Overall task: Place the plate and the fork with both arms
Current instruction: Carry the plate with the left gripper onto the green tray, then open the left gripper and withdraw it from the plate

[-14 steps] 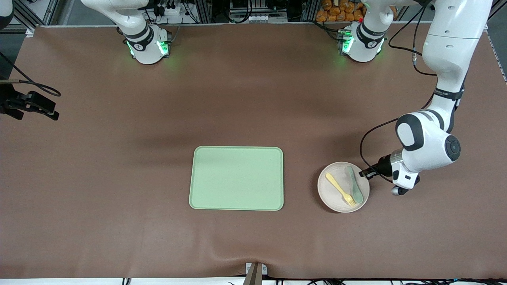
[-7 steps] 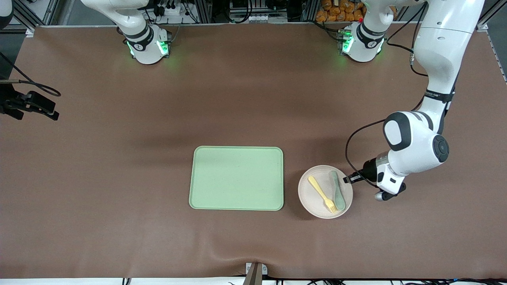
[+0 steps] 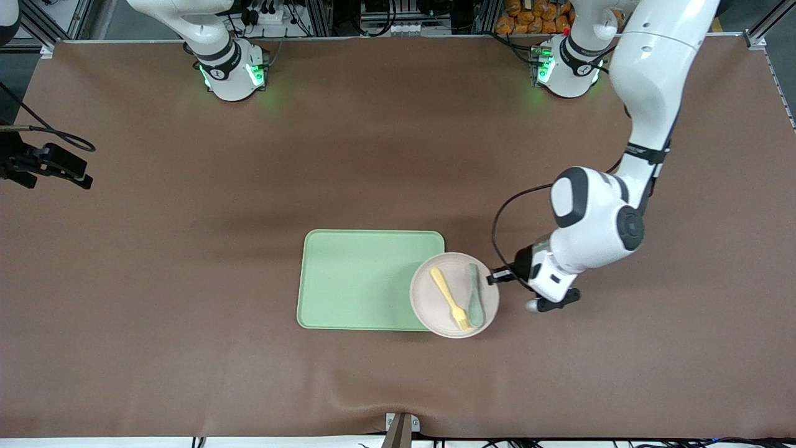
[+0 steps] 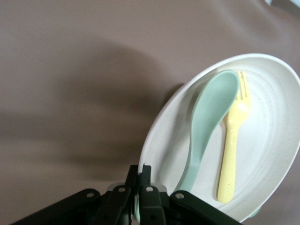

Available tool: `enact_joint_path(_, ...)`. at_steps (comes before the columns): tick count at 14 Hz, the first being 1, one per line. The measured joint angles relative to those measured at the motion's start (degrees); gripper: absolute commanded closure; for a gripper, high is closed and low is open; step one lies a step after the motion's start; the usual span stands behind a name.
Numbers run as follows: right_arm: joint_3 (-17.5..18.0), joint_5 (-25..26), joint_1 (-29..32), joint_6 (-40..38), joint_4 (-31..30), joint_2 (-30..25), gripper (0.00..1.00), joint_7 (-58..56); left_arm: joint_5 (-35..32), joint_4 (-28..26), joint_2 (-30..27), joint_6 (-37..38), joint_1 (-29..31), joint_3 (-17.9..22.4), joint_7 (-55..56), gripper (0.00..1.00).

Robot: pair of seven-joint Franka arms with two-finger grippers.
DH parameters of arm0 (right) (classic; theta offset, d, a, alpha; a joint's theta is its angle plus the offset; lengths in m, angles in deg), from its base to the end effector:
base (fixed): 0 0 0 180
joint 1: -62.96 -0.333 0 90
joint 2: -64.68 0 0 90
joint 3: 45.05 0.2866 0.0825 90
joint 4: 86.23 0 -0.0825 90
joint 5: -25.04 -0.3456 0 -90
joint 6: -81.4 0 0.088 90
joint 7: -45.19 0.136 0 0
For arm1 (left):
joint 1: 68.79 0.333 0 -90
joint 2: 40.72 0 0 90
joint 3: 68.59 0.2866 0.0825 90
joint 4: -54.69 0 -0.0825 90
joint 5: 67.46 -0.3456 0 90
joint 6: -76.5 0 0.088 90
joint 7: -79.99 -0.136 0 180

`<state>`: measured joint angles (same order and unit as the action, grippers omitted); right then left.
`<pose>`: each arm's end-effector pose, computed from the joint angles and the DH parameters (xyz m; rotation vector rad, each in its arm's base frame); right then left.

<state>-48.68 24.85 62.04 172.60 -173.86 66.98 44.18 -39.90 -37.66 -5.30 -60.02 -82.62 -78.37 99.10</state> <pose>0.5299 -0.0240 0.5650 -3.1410 0.0465 -0.0350 0.6117 -0.2676 0.2602 2.6395 0.3844 -0.0369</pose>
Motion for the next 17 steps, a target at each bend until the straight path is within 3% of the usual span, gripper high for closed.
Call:
enact_joint_path(8,0.01,-0.05,0.05,-0.01,0.0,0.01,0.0,0.0,0.0,9.53,9.83,-0.24,-7.09,0.47,3.6,1.0)
enact_joint_path(17,0.01,-0.1,0.05,-0.01,0.0,0.02,0.0,0.0,0.0,11.12,13.87,-0.26,-10.41,1.23,3.59,1.0)
